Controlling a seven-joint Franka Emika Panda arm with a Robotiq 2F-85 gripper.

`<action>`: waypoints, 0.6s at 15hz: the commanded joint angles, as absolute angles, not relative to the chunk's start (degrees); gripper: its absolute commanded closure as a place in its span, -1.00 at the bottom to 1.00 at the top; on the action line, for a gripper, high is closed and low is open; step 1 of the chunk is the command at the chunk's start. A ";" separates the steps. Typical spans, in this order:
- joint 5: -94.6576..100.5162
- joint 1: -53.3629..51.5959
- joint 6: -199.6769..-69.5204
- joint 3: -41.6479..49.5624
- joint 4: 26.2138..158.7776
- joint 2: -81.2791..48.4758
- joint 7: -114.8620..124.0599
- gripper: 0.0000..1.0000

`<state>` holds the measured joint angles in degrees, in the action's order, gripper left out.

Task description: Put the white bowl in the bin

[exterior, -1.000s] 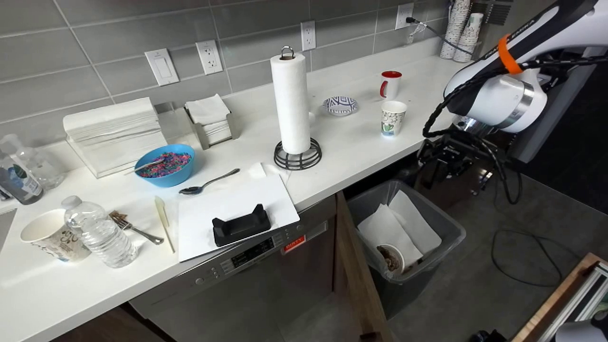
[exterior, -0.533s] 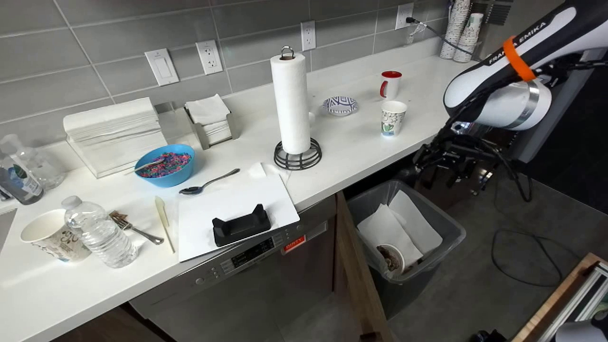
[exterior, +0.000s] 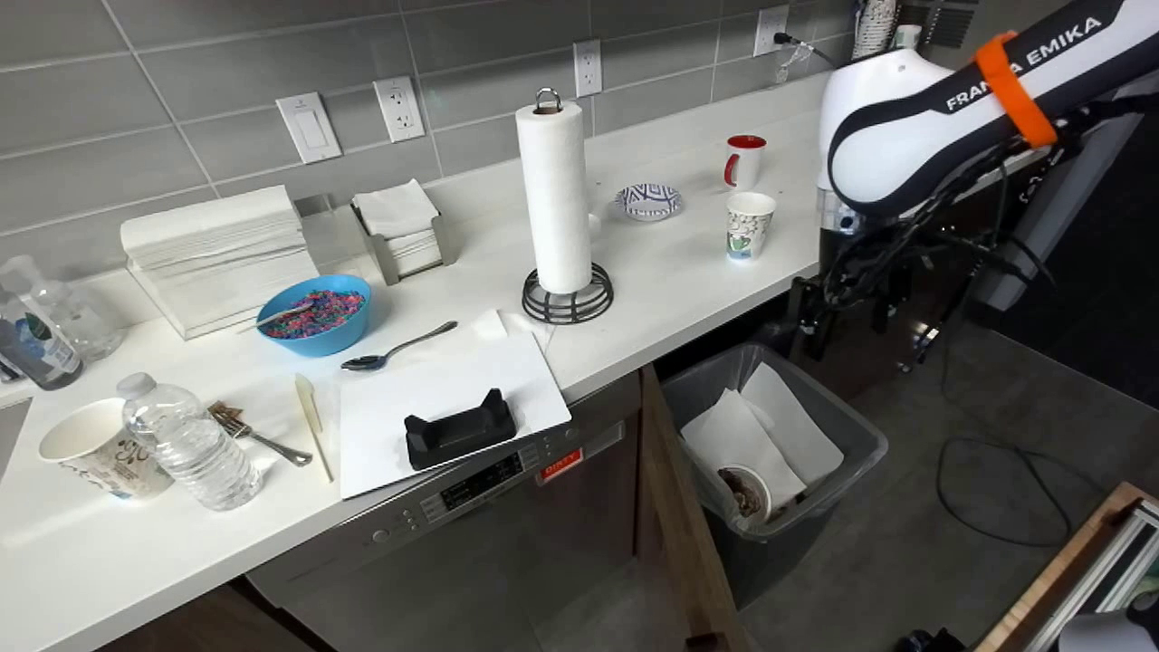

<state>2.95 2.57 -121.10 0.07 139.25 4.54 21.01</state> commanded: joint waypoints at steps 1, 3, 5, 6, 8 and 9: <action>9.08 0.94 -110.50 -1.54 130.26 2.40 17.96 -1.00; 11.27 0.16 -107.01 -2.25 126.37 1.11 15.04 -1.00; 12.83 -0.40 -104.56 -2.54 122.94 -0.34 12.36 -1.00; 13.52 -0.64 -104.45 -2.65 121.86 -0.78 11.64 -1.00; 13.20 -0.70 -107.89 -2.31 121.15 -1.20 10.83 -1.00; 12.36 -0.61 -109.97 -2.10 121.13 -1.24 11.59 -1.00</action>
<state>12.26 -0.40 -106.83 -2.70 123.00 0.64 12.23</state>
